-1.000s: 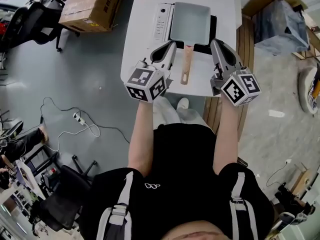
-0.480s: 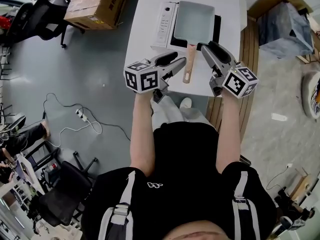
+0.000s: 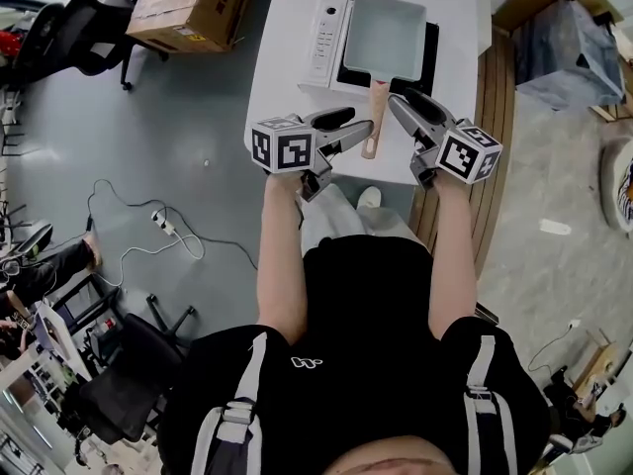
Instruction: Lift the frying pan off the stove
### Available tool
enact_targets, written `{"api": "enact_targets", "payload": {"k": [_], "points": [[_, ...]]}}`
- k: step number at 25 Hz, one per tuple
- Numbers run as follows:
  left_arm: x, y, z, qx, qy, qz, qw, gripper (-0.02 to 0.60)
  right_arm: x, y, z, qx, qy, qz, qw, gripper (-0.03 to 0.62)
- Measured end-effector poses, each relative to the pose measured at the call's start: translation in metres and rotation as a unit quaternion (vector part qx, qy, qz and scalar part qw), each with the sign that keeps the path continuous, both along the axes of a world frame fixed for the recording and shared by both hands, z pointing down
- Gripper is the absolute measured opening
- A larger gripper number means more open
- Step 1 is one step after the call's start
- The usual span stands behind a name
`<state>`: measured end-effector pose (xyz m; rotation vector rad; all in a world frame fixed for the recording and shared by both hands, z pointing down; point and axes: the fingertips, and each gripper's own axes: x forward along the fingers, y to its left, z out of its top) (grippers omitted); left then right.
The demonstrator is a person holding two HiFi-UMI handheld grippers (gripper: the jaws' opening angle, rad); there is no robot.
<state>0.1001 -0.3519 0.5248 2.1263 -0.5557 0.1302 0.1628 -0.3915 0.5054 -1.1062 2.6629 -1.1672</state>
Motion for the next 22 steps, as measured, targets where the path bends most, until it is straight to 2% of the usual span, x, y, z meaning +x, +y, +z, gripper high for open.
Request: {"api": "enact_targets", "payload": {"k": [5, 10, 14, 19, 22], "points": [[0.010, 0.015, 0.009, -0.024, 0.033, 0.032, 0.9986, 0.275, -0.001, 0.005, 0.016, -0.025, -0.020, -0.004, 0.999, 0.232], [0.017, 0.027, 0.019, -0.046, 0.057, 0.051, 0.9960, 0.274, -0.016, 0.018, 0.036, -0.061, -0.035, -0.041, 0.997, 0.232], [0.020, 0.033, 0.023, -0.052, 0.069, 0.068, 0.9940, 0.227, -0.024, 0.026, 0.046, -0.086, -0.043, -0.064, 0.993, 0.232], [0.026, 0.036, 0.022, -0.058, 0.091, 0.079, 0.9910, 0.171, -0.039, 0.032, 0.042, -0.099, -0.085, -0.100, 0.986, 0.232], [0.031, 0.039, 0.020, -0.061, 0.098, 0.087, 0.9895, 0.169, -0.045, 0.034, 0.043, -0.107, -0.095, -0.106, 0.984, 0.212]]}}
